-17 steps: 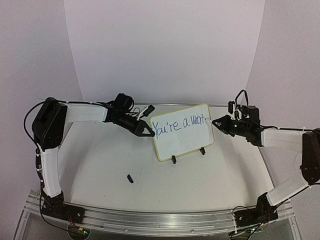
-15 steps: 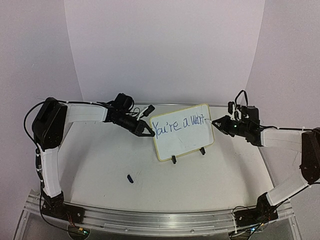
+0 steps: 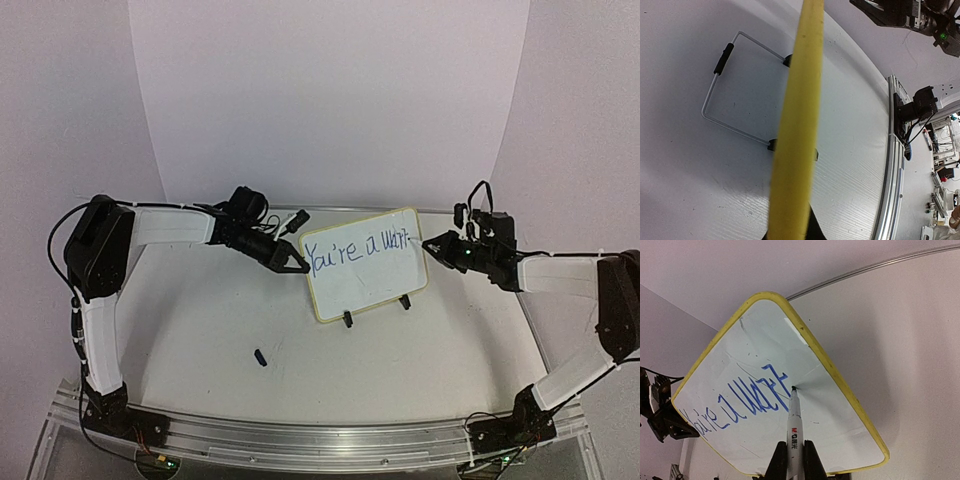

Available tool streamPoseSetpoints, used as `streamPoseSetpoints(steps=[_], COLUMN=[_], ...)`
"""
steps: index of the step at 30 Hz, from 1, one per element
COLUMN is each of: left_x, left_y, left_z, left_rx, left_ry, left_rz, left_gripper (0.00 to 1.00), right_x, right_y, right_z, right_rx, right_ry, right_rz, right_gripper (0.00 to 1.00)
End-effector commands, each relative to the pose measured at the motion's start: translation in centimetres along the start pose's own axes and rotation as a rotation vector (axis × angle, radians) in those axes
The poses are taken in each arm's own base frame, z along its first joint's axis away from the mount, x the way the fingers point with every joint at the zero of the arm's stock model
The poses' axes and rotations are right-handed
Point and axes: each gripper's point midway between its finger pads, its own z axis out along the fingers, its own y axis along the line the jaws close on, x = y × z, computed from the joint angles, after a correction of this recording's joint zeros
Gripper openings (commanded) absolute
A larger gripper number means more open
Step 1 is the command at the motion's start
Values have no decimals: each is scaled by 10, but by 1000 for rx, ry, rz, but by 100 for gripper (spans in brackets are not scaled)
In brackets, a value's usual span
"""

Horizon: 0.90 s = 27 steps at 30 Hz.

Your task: Write a sentence on the whiteboard

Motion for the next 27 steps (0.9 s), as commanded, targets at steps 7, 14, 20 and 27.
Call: streamPoseSetpoints(steps=[7,14,20,27], left_x=[13,12,12,12], left_y=[-5,-6,-6,-6], left_z=[11,11,10,11], left_rx=[-18,-17,-18,-18], left_ry=[61,59,58,59], left_rz=[7,7,8,8], left_gripper=[0,0,0,0], right_x=[-2,8,-6,-31], right_y=[-6,-11,5,30], right_z=[-2,-4,-14,-26], right_rx=[17,27,-12,-66], right_ry=[-33,-17,-52,-110], right_rz=[2,15,11,-18], right_gripper=[0,0,0,0])
